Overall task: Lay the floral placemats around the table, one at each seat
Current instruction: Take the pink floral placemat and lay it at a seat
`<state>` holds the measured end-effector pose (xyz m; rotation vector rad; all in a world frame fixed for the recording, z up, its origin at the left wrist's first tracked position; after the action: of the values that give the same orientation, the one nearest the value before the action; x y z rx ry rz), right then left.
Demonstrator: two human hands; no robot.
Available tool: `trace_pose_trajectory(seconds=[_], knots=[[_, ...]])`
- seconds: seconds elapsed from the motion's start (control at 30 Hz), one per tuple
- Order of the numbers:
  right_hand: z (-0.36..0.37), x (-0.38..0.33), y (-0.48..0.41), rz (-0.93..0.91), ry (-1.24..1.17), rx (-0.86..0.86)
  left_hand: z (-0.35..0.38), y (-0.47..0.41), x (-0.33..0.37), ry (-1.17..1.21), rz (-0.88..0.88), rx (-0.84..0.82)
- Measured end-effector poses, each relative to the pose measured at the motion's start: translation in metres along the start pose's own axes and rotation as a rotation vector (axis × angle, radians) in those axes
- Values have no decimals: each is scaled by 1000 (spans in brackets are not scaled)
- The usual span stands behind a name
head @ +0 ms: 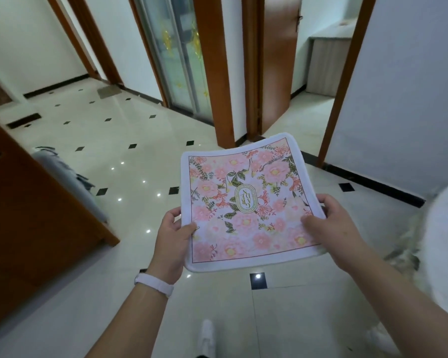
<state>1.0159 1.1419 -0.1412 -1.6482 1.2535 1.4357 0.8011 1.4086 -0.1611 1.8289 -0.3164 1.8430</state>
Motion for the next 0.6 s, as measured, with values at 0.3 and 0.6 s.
trace_pose_trajectory(seconds=[0.3, 0.6], knots=[[28, -15, -114, 36, -50, 239, 88, -184, 20, -9, -23, -273], [51, -48, -200, 52, -12, 423, 175, -331, 44, -53, -38, -497]])
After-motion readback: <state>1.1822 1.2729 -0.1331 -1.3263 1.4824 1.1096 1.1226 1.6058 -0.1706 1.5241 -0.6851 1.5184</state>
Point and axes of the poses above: each hand's wrist, its own y-axis away from the middle knuckle, its own z-axis out of the palm, x = y × z, the point moved 8 cm from there along -y, towards the middle knuckle, and after that the axes turned 6 degrees about x, right-handed, at the moved point
